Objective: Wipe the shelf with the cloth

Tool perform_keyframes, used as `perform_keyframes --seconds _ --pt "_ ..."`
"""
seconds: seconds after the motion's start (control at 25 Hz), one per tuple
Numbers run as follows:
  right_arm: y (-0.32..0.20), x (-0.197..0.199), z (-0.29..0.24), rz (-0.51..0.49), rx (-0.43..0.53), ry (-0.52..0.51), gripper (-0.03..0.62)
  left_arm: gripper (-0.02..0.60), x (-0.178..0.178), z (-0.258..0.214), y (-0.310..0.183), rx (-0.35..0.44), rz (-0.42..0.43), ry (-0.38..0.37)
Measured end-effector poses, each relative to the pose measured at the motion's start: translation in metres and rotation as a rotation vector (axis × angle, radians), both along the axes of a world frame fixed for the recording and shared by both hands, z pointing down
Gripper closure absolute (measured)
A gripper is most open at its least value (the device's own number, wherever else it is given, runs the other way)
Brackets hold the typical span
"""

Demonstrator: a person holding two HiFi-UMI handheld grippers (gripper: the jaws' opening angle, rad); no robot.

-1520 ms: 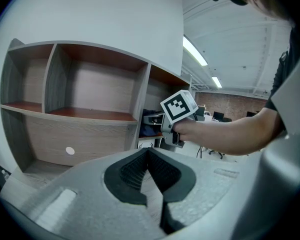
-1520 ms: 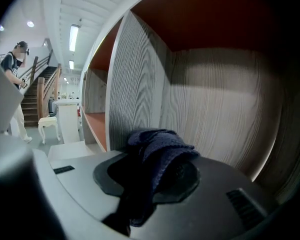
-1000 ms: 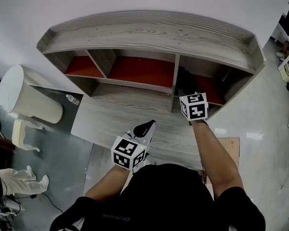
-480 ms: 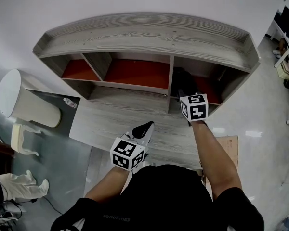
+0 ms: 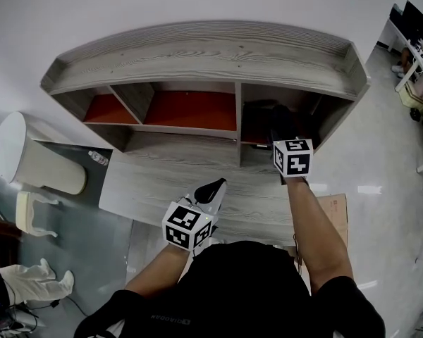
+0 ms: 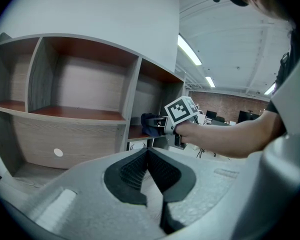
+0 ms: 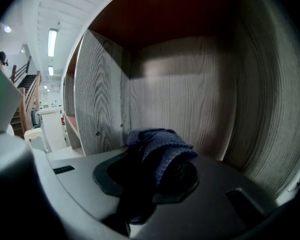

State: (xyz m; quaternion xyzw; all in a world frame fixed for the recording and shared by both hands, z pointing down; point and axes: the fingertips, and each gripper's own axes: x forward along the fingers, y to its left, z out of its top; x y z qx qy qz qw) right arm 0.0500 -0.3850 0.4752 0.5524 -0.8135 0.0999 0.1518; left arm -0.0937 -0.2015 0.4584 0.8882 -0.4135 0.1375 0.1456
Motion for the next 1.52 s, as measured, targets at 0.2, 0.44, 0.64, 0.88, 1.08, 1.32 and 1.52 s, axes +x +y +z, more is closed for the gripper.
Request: perform_keyframes --seconds 0.2,0.44,0.64,0.88,1.08,1.32,1.52 --pt "0.004 0.025 0.001 0.063 -0.005 -0.030 0.493 0.574 0.008 -0.001 0.000 0.001 0.019 0.003" --pt "0.006 0.045 0.003 0.109 -0.006 -0.033 0.493 0.574 0.013 -0.001 0.000 0.002 0.034 0.004" --pt "0.008 0.056 0.003 0.132 -0.006 -0.029 0.493 0.574 0.014 -0.002 0.000 0.003 0.038 0.003" --pt "0.010 0.069 0.004 0.171 -0.008 -0.042 0.493 0.574 0.015 -0.001 0.003 0.002 0.045 -0.001" --pt "0.010 0.071 0.004 0.186 -0.006 -0.051 0.493 0.574 0.017 -0.002 0.003 0.003 0.051 -0.004" --pt "0.009 0.072 0.002 0.201 -0.008 -0.111 0.493 0.574 0.017 -0.004 0.003 0.010 0.050 -0.004" --pt "0.007 0.071 -0.005 0.229 -0.024 -0.332 0.493 0.574 0.017 -0.002 0.004 0.005 0.049 -0.004"
